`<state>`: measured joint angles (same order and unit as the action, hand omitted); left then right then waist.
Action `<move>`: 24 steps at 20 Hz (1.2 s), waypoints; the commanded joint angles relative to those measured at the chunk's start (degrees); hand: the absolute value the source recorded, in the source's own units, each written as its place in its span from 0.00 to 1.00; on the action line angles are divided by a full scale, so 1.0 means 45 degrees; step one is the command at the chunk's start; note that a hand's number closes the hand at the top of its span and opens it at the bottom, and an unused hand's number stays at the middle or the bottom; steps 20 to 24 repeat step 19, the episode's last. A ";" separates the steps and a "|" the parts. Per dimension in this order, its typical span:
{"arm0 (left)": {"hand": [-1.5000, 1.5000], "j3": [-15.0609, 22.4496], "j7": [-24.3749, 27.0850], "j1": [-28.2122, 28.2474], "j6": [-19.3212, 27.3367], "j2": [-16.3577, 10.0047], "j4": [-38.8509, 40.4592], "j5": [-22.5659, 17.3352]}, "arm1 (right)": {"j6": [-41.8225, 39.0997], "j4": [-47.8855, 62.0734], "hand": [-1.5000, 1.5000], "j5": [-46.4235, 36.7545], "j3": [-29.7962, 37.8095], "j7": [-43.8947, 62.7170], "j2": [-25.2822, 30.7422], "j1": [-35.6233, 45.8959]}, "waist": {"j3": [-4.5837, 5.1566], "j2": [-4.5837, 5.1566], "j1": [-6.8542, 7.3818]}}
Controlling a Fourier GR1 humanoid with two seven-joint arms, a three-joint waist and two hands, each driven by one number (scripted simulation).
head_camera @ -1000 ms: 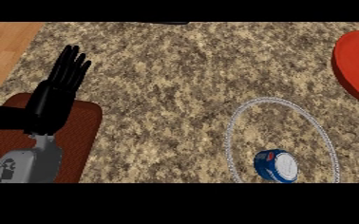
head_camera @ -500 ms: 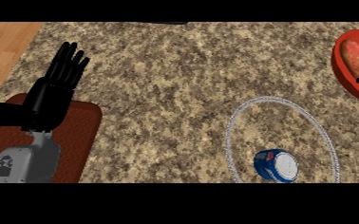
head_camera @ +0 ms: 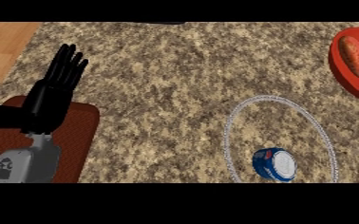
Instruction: Pick the sweet potato from the placemat and place it in the bowl
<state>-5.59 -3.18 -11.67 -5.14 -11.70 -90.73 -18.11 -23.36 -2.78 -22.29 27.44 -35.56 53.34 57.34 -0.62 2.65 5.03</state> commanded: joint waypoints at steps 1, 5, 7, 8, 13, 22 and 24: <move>0.50 0.0084 0.0180 -0.0071 -0.0028 0.0060 0.0136 0.0123 | -0.0319 0.0182 0.00 0.0671 0.0690 0.0361 0.0844 -0.0202 | -0.0019 0.0110 -0.0073; 0.50 -0.0062 0.0049 -0.0100 0.0253 0.0103 0.0027 0.0115 | -0.1101 0.0399 0.00 0.1031 0.1042 0.0529 0.1604 -0.0821 | -0.0043 0.0075 -0.0185; 0.50 -0.0053 -0.0036 -0.0025 -0.0024 -0.0010 -0.0131 -0.0084 | -0.1143 0.0341 0.00 0.0965 0.0973 0.0391 0.1808 -0.1277 | -0.0070 0.0099 -0.0118; 0.50 0.0007 -0.0060 0.0080 0.0185 0.0172 -0.0205 -0.0020 | -0.1609 0.0361 0.00 0.1118 0.1120 0.0226 0.2057 -0.1461 | -0.0076 0.0024 -0.0252; 0.50 -0.0147 0.0020 -0.0071 0.0158 0.0057 -0.0154 -0.0053 | -0.2153 0.0112 0.00 0.1099 0.1093 0.0304 0.2735 -0.1916 | -0.0122 0.0090 -0.0302; 0.50 -0.0187 -0.0007 0.0067 0.0265 0.0075 -0.0237 -0.0017 | -0.2979 -0.0087 0.00 0.1044 0.1012 0.0119 0.2876 -0.2709 | -0.0177 0.0037 -0.0380; 0.50 -0.0187 -0.0007 0.0067 0.0265 0.0075 -0.0237 -0.0017 | -0.2979 -0.0087 0.00 0.1044 0.1012 0.0119 0.2876 -0.2709 | -0.0177 0.0037 -0.0380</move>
